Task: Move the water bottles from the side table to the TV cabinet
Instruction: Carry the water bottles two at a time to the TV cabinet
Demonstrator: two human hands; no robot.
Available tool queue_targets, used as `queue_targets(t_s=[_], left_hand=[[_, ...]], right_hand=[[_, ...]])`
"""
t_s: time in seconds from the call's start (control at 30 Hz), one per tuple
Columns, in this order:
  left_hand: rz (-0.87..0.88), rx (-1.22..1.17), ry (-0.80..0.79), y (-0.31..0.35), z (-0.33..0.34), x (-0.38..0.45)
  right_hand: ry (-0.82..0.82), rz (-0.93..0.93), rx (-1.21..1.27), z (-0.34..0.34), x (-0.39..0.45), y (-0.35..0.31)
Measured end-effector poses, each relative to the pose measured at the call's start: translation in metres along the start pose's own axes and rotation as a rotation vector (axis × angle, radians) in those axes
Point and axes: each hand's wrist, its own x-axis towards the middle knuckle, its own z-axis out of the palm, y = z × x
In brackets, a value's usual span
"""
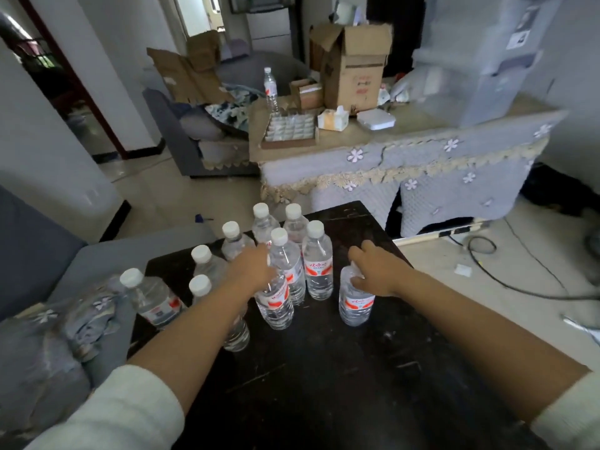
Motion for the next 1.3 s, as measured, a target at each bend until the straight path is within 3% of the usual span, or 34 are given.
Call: queue_targets(t_s=[0.3, 0.53, 0.7, 0.97, 1.1, 1.3], left_hand=[[0.348, 0.020, -0.042, -0.005, 0.002, -0.044], [0.617, 0.020, -0.161, 0.044, 0.005, -0.088], [0.854, -0.006, -0.236, 0.110, 0.017, -0.134], [1.243, 0.029, -0.377, 0.254, 0.065, -0.221], [1.342, 0.067, -0.408, 0.328, 0.090, -0.270], [1.438, 0.068, -0.422, 0.449, 0.137, -0.350]], right_hand=[[0.069, 0.239, 0.114, 0.014, -0.084, -0.026], [0.077, 0.514, 0.173, 0.010, -0.188, -0.038], [0.130, 0.774, 0.319, 0.018, -0.279, -0.029], [0.350, 1.227, 0.464, 0.043, -0.430, 0.007], [0.472, 1.308, 0.514, 0.045, -0.492, 0.046], [0.491, 1.355, 0.473, 0.041, -0.583, 0.133]])
